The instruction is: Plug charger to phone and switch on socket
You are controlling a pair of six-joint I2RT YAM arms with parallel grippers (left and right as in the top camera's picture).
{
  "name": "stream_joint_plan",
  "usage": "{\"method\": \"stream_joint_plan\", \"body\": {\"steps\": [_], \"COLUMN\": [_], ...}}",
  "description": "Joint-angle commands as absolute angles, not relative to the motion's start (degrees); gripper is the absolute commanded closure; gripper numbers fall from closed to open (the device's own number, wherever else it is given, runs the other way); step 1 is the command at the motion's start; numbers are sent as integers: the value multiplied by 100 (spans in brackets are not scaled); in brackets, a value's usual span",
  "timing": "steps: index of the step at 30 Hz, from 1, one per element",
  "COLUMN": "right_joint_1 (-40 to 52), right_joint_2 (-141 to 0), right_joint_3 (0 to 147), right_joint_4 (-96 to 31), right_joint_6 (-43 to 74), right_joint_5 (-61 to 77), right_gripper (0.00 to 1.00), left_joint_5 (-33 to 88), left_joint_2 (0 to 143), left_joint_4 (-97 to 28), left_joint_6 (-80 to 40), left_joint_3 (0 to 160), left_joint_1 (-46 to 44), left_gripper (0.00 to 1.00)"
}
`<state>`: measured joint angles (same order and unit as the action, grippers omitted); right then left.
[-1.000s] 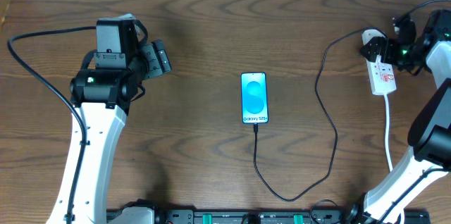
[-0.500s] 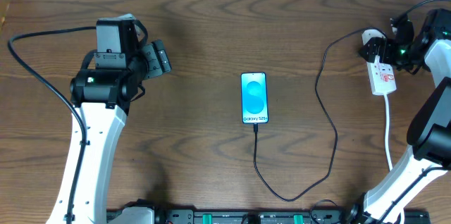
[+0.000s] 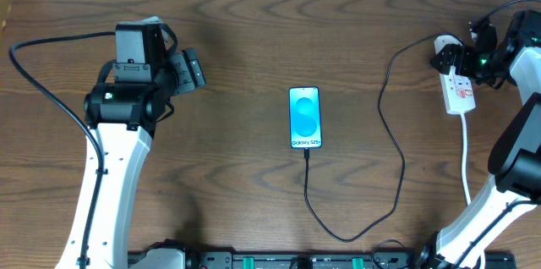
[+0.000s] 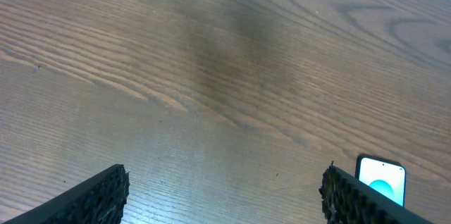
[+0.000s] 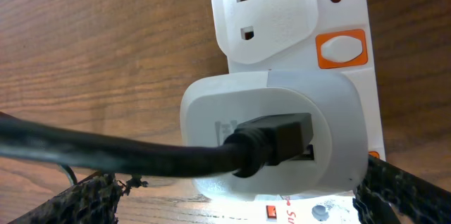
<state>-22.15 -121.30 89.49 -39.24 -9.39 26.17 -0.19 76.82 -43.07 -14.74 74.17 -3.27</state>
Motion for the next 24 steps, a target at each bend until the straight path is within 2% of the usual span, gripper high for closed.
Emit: {"method": "stream_joint_plan", "body": {"steps": [1,24], "right_joint_1": [-1994,-1900], "right_joint_2": [-12265,-12265], "right_joint_3": [8827,8405], "right_joint_4": [-3997,-3854], "right_joint_6": [-729,-410], "right_joint_5": [3374,3719], "right_gripper": [1,1], "left_joint_5": [-89,-89], "left_joint_2": [7684,7684], "left_joint_4": [-4305,-4305], "left_joint_6": [-1396,-1396], "left_joint_3": [7422,7422], "left_joint_1": [-322,-322], "left_gripper": [13,13]}}
